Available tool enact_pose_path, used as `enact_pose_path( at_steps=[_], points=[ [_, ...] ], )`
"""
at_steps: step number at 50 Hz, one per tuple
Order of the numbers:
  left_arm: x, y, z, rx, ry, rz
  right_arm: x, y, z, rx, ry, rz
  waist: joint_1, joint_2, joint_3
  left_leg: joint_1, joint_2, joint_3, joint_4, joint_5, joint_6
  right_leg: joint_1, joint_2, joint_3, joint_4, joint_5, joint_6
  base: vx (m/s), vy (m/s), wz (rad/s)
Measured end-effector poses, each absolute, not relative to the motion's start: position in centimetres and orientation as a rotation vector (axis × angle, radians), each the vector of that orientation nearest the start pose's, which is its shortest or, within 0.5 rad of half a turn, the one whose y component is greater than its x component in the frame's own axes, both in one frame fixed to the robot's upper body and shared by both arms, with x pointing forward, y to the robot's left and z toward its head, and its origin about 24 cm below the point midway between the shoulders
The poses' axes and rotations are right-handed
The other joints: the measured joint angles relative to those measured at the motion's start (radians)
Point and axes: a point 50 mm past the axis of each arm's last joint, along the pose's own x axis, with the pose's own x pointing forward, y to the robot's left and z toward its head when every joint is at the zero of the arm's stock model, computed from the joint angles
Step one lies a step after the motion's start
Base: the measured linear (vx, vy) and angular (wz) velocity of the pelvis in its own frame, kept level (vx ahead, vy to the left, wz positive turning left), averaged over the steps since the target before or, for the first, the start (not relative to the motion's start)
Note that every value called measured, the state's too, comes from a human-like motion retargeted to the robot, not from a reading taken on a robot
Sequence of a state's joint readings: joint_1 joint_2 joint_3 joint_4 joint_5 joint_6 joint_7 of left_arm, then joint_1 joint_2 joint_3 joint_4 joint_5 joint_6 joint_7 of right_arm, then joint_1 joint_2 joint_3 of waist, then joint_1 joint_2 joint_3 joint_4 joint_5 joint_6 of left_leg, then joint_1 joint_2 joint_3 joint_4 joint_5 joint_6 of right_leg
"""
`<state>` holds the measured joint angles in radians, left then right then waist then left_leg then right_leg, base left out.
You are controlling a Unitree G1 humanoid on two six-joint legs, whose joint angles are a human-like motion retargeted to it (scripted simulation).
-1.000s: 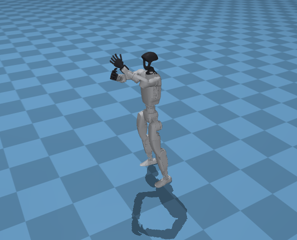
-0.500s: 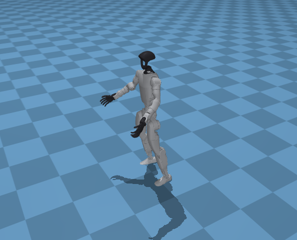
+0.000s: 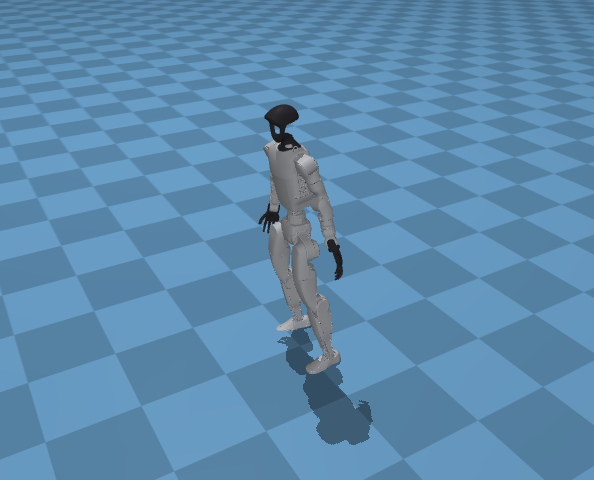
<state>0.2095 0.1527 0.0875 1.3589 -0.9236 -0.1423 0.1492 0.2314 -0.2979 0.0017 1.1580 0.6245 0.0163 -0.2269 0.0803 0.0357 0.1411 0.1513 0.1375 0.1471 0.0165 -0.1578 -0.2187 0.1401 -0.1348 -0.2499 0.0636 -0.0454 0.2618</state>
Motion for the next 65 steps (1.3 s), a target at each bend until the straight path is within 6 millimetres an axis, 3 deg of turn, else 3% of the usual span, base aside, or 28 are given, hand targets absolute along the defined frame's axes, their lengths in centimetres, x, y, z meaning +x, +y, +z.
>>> enact_pose_path(
  at_steps=[5,8,12,16,22,30,35,40,44,47,50,53,56,60,62,65],
  points=[
    [1.8,23.9,-16.9,-0.478,1.138,0.971,6.7,-28.7,-14.1,0.085,1.066,-0.675,0.019,0.003,-0.015,-0.015,0.008,0.004,0.008,0.003,0.009,-0.046,0.002,0.011,0.057,-0.009,0.000,-0.07,-0.04,-0.07],
    [5.0,24.2,-16.5,-0.474,1.045,0.862,9.7,-29.1,-13.1,0.072,0.965,-0.580,0.014,0.006,-0.020,-0.023,0.008,-0.004,0.013,0.005,-0.003,-0.014,0.010,0.003,-0.006,0.011,0.000,-0.06,-0.03,0.08],
    [8.4,24.8,-15.6,-0.447,0.949,0.761,11.2,-29.4,-12.4,0.056,0.920,-0.519,0.022,0.007,-0.026,-0.030,0.012,-0.007,0.020,0.006,-0.005,-0.017,0.014,0.003,-0.010,0.015,0.000,-0.04,-0.02,0.00],
    [9.9,25.2,-15.1,-0.436,0.897,0.740,10.2,-29.6,-12.9,0.042,0.964,-0.531,0.027,0.005,-0.024,-0.034,0.014,-0.009,0.023,0.007,-0.007,-0.018,0.017,0.003,-0.011,0.017,0.000,0.00,0.00,0.00],
    [8.2,25.3,-15.5,-0.467,0.920,0.823,6.1,-29.3,-14.3,0.070,1.097,-0.627,0.025,0.004,-0.011,-0.034,0.016,-0.009,0.023,0.008,-0.010,-0.018,0.020,0.006,-0.013,0.016,0.000,0.00,0.00,0.00],
    [1.9,24.4,-16.7,-0.560,1.049,1.039,-0.3,-28.2,-15.4,0.215,1.233,-0.864,0.010,0.003,0.008,-0.026,0.020,0.000,0.013,0.008,-0.015,-0.020,0.024,0.015,-0.013,0.014,0.000,0.00,0.00,0.00],
    [-1.1,24.9,-16.7,-0.615,1.082,1.194,-2.8,-28.5,-15.4,0.295,1.260,-1.026,0.003,0.004,0.018,-0.012,0.022,0.009,0.005,0.007,-0.019,-0.013,0.028,0.023,-0.017,0.014,0.000,0.00,0.00,0.00],
    [-2.2,28.0,-15.8,-0.629,1.046,1.335,-3.6,-30.9,-14.5,0.320,1.246,-1.194,0.002,0.004,0.010,-0.004,0.022,0.013,0.001,0.005,-0.022,-0.009,0.028,0.026,-0.019,0.013,0.000,0.00,0.00,0.00],
    [-0.7,32.8,-13.8,-0.589,0.952,1.417,-1.7,-34.5,-12.9,0.319,1.174,-1.331,0.004,0.003,-0.009,-0.002,0.019,0.018,-0.004,0.007,-0.022,-0.011,0.025,0.030,-0.020,0.013,0.000,0.00,0.00,0.00],
    [2.4,37.4,-11.1,-0.524,0.845,1.454,1.8,-37.9,-10.7,0.316,1.067,-1.426,0.009,0.002,-0.020,0.002,0.018,0.022,-0.005,0.007,-0.015,-0.038,0.018,0.036,0.035,-0.004,0.000,0.00,0.00,0.00],
    [6.7,41.9,-7.0,-0.450,0.683,1.446,6.8,-41.3,-7.3,0.299,0.903,-1.485,-0.007,0.016,-0.016,0.022,0.018,0.011,-0.001,0.001,-0.030,0.017,0.022,0.022,-0.014,0.008,0.000,0.00,0.01,0.07],
    [12.6,45.5,-1.2,-0.360,0.490,1.382,13.6,-43.3,-3.1,0.302,0.718,-1.425,-0.003,0.012,-0.053,0.007,0.013,0.017,-0.007,0.012,-0.025,-0.003,0.018,0.028,-0.015,0.013,0.000,0.00,0.00,0.00],
    [18.8,47.4,5.9,-0.293,0.264,1.269,20.8,-43.7,2.3,0.268,0.529,-1.302,-0.005,0.017,-0.082,0.001,0.013,0.018,-0.005,0.014,-0.028,-0.010,0.017,0.029,-0.012,0.016,0.000,0.00,0.00,0.00],
    [26.6,46.4,16.5,-0.238,-0.051,1.040,30.1,-41.0,10.4,0.164,0.289,-1.053,-0.011,0.026,-0.116,-0.005,0.014,0.020,-0.002,0.016,-0.034,-0.017,0.019,0.030,-0.011,0.021,0.000,0.00,0.00,0.00],
    [29.9,44.2,21.8,-0.212,-0.202,0.889,34.0,-38.1,14.5,0.091,0.177,-0.897,-0.012,0.031,-0.131,-0.008,0.016,0.021,0.000,0.017,-0.037,-0.019,0.020,0.031,-0.011,0.023,0.000,0.00,0.00,0.00],
    [33.7,39.3,29.4,-0.156,-0.405,0.626,38.6,-32.4,20.0,-0.023,0.021,-0.629,-0.012,0.037,-0.150,-0.010,0.019,0.024,0.003,0.016,-0.042,-0.021,0.023,0.033,-0.012,0.027,0.000,0.00,0.00,0.00]
  ],
)
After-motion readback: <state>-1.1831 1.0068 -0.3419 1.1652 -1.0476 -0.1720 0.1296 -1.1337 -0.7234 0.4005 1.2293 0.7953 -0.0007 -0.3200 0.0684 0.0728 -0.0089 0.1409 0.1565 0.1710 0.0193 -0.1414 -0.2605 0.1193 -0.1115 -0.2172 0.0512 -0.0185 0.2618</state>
